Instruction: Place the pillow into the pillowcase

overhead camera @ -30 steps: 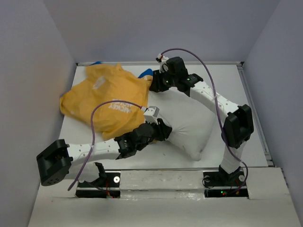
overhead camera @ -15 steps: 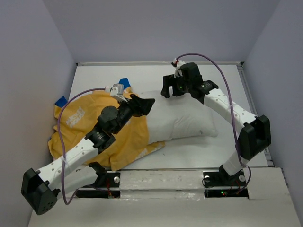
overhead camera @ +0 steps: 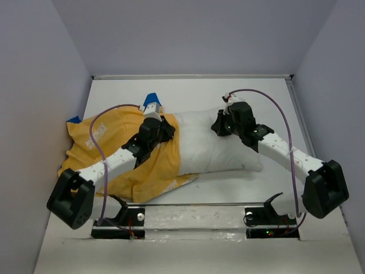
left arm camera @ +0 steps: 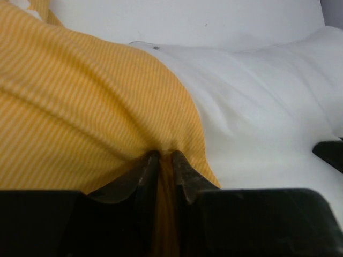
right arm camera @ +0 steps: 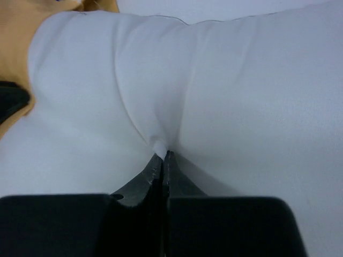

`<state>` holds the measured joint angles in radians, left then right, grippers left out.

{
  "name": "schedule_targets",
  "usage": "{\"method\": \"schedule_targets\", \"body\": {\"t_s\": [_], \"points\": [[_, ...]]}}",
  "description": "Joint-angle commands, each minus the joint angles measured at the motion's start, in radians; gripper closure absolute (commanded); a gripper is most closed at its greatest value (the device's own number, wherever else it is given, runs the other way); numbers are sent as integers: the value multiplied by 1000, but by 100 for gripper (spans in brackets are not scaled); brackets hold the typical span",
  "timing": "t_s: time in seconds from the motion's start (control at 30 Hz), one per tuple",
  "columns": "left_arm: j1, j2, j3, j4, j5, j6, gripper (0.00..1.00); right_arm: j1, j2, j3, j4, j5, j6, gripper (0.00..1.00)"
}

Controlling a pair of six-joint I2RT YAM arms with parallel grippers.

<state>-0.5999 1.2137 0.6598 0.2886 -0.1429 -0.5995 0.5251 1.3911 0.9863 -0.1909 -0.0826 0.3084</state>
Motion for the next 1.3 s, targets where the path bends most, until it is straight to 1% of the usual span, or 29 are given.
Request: {"method": "schedule_targets", "body": {"t_s": [0.0,0.03,0.1,0.2,0.27,0.33,0.37,0.43,0.47,0.5,0.53,0.57,0.6,0.63,0.67,0.73,0.77,0.83,0.87,0.93,0.97,1.0,1.07,1.1,1.13,1.17,1.2,1.23,1.27], "points": [[-37,180,182,75,103,44,85,10,-154,-147,34,-78,104,100],[-70,205,219,73,106,68,88,27,-209,-167,39,-83,132,100],[-106,246,321,75,108,92,96,68,-251,-205,28,-82,159,100],[-144,291,379,55,108,118,96,101,-293,-224,4,-72,187,100],[-147,276,362,47,97,122,95,110,-308,-222,-15,-71,189,100],[-144,250,347,-12,59,145,78,110,-325,-218,-22,-94,181,100],[-144,239,350,-41,36,159,67,110,-325,-213,-24,-95,173,100],[-144,192,357,-94,-32,203,47,110,-326,-192,-59,-27,155,100],[-144,172,363,-158,-82,231,43,110,-331,-157,-77,1,137,93],[-146,156,369,-193,-115,231,43,110,-334,-138,-84,1,123,86],[-147,117,370,-224,-148,245,43,110,-340,-115,-93,12,92,66],[-147,92,362,-279,-212,248,38,110,-339,-65,-113,44,77,55],[-147,74,353,-293,-246,248,35,110,-331,-37,-120,61,57,45],[-146,41,333,-354,-276,247,33,110,-307,-12,-124,75,29,29],[-138,31,327,-376,-314,244,30,110,-290,29,-122,76,15,23],[-115,24,320,-416,-298,244,27,93,-207,67,-105,14,-46,13],[-107,33,323,-423,-246,247,27,81,-169,109,-85,-93,-57,12],[-103,79,345,-453,-222,257,27,72,-85,155,-76,-231,-135,7],[-103,98,348,-459,-210,259,27,72,7,178,-76,-293,-156,6],[-103,141,345,-465,-204,264,29,72,93,230,-73,-383,-193,6],[-103,151,340,-465,-201,264,31,72,132,241,-76,-470,-201,6],[-101,159,336,-456,-193,268,34,72,161,247,-73,-497,-207,6],[-94,193,322,-422,-160,276,50,72,216,236,-45,-513,-192,21],[-93,202,320,-407,-147,277,73,72,223,227,-30,-499,-181,31],[-93,211,316,-384,-129,276,86,72,217,200,-13,-478,-146,66],[-93,213,311,-314,-82,276,100,72,201,183,28,-395,-114,89],[-95,214,311,-284,-49,273,100,72,178,160,60,-394,-73,100],[-97,218,326,-243,-17,270,100,72,149,132,95,-296,-31,100],[-112,218,337,-185,27,270,100,72,79,68,149,-219,45,100]]}}
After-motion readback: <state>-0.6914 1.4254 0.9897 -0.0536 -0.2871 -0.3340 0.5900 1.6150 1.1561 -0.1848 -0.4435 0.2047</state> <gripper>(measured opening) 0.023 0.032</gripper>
